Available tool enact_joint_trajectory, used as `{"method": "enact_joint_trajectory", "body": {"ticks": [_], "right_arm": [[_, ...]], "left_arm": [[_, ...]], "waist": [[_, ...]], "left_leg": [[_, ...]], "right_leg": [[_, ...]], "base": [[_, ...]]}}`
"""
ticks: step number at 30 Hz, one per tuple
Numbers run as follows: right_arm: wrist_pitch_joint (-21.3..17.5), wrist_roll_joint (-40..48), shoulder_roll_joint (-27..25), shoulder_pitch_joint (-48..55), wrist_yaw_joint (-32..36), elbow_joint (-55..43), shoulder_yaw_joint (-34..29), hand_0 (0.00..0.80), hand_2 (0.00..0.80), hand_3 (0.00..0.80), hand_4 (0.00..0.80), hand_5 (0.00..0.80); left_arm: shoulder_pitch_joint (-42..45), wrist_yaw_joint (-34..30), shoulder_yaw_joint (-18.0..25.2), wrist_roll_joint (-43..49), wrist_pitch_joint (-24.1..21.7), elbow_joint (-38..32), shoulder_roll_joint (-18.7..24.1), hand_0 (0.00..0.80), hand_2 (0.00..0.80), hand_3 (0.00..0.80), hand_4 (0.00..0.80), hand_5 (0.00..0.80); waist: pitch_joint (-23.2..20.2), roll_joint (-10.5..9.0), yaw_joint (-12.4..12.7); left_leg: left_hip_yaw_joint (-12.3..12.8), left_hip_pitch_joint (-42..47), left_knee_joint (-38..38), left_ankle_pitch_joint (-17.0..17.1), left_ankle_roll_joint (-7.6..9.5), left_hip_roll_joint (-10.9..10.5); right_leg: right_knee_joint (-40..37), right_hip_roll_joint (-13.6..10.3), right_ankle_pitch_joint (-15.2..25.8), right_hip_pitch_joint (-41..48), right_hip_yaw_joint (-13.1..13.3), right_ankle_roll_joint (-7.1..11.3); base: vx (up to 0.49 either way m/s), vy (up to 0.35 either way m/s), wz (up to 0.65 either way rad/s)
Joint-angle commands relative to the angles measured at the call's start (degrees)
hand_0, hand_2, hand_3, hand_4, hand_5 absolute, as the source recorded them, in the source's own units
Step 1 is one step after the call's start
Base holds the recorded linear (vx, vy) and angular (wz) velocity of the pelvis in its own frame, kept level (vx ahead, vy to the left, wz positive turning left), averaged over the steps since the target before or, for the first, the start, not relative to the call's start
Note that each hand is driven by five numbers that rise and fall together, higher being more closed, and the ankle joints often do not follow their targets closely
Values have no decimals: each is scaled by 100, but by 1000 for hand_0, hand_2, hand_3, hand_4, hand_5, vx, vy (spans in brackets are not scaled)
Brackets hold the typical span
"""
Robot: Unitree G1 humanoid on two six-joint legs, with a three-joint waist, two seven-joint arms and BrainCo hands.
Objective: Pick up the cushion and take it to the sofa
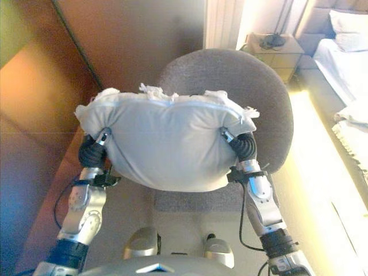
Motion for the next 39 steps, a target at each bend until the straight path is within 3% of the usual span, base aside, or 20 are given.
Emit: {"method": "enact_joint_trajectory", "body": {"ticks": [1, 3, 5, 9, 12, 28, 35, 39], "right_arm": [[-150, -72, 220, -674, -20, -453, 322, 800, 800, 800, 800, 800], [-50, -88, 246, -693, -63, -358, 313, 800, 800, 800, 800, 800], [15, -50, 203, -702, -90, -305, 283, 800, 800, 800, 800, 800], [62, 115, 86, -684, -110, -46, 133, 800, 800, 800, 800, 800], [175, 168, 97, -679, -253, 115, 38, 800, 800, 800, 800, 800], [207, -21, 388, -919, -660, 994, -13, 800, 800, 800, 800, 800], [527, 127, 464, -1601, -868, 1859, 98, 800, 800, 800, 800, 800], [876, 308, 453, -2219, -1014, 2453, 253, 800, 800, 800, 800, 800]], "left_arm": [[-462, -115, -141, 430, 0, -437, -86, 800, 800, 800, 800, 800], [-530, -40, -236, 505, 108, -327, -103, 800, 800, 800, 800, 800], [-609, -36, -275, 507, 174, -198, -95, 800, 800, 800, 800, 800], [-914, -10, -486, 480, 195, 313, -30, 800, 800, 800, 800, 800], [-1065, -104, -618, 457, 297, 559, -61, 800, 800, 800, 800, 800], [-1518, -137, -827, 756, 745, 1140, -141, 800, 800, 800, 800, 800], [-2122, 157, -1020, 747, 1116, 1823, -379, 800, 800, 800, 800, 800], [-2685, 427, -1210, 643, 1409, 2613, -652, 800, 800, 800, 800, 800]], "waist": [[-220, 171, 177], [-271, 216, 216], [-308, 224, 199], [-413, 182, 16], [-502, 146, -48], [-483, 16, -66], [-304, 35, 2], [-157, 62, 9]], "left_leg": [[-535, -611, -431, 815, -36, 92], [-889, -658, -721, 962, -52, 15], [-1000, -667, -802, 895, -27, -30], [-706, -448, -978, 325, 104, 4], [-614, -283, -1085, 184, 168, 12], [-454, 4, -1150, -127, 375, 5], [-549, -207, -975, -158, 329, 3], [-625, -444, -760, -174, 264, -12]], "right_leg": [[-330, 579, -412, 952, -63, -128], [-391, 601, -460, 1060, 206, -106], [-378, 574, -478, 1051, 369, -70], [-274, 444, -492, 933, 287, -4], [-277, 408, -503, 926, 211, 27], [-136, 219, -508, 704, 106, 194], [9, 155, -515, 451, -39, 210], [148, 118, -519, 220, -112, 214]], "base": [[259, 57, -57], [221, 55, -93], [161, 61, -114], [124, 62, -42], [152, 59, -13], [106, 14, -9], [22, -10, 2], [8, -6, 8]]}}
